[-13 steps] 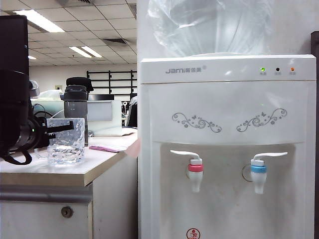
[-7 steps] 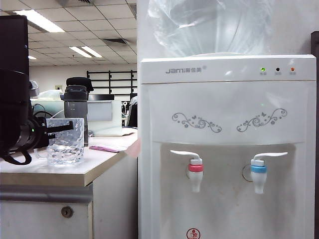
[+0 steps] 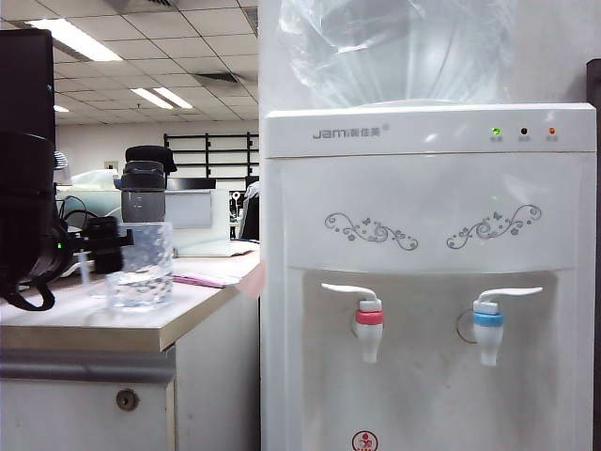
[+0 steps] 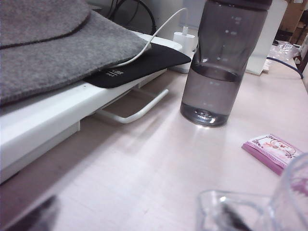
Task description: Pick up the plastic mug from the left desk, go to the cold water outlet of the water dispenser, press the vertical switch to get some water, then put the mug back on the desk.
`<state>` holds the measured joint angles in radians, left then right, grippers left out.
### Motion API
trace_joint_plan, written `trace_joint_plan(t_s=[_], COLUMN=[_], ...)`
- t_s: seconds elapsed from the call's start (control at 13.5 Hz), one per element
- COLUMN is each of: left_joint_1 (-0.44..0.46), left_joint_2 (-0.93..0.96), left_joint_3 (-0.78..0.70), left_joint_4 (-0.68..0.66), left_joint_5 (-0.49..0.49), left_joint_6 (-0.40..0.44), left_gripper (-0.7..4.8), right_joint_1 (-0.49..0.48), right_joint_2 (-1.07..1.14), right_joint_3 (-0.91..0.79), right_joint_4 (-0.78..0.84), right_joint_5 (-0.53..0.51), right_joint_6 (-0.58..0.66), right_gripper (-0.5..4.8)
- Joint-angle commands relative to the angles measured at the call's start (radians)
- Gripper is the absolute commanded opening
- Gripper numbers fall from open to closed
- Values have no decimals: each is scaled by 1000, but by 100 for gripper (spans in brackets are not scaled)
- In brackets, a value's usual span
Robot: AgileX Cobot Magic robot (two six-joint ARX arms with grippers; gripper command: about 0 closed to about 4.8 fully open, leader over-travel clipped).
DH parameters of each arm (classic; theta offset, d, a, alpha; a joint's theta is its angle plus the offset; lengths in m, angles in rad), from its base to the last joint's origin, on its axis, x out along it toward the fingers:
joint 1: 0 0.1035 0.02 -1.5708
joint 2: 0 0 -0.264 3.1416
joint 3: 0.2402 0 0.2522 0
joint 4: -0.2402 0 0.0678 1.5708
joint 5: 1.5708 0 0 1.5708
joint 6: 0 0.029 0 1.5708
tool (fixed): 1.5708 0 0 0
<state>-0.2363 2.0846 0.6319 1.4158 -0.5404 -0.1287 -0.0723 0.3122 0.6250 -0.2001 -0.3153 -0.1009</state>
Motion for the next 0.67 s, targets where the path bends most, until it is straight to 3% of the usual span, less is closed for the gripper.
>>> trace_joint_plan(t_s=[0.07,0.67], left_joint_1=[-2,-39], left_joint_2=[-8,-160], left_joint_3=[1,-167], left_joint_4=[34,35], left_joint_5=[-10,-14], left_joint_6=[28,24], left_gripper=[439,420], right_joint_1=[0,0], right_joint_2=[0,0], right_joint_3=[4,4], right_joint_4=[16,16], right_joint_5=[-1,-1], right_joint_6=[3,3], right_gripper=[0,-1])
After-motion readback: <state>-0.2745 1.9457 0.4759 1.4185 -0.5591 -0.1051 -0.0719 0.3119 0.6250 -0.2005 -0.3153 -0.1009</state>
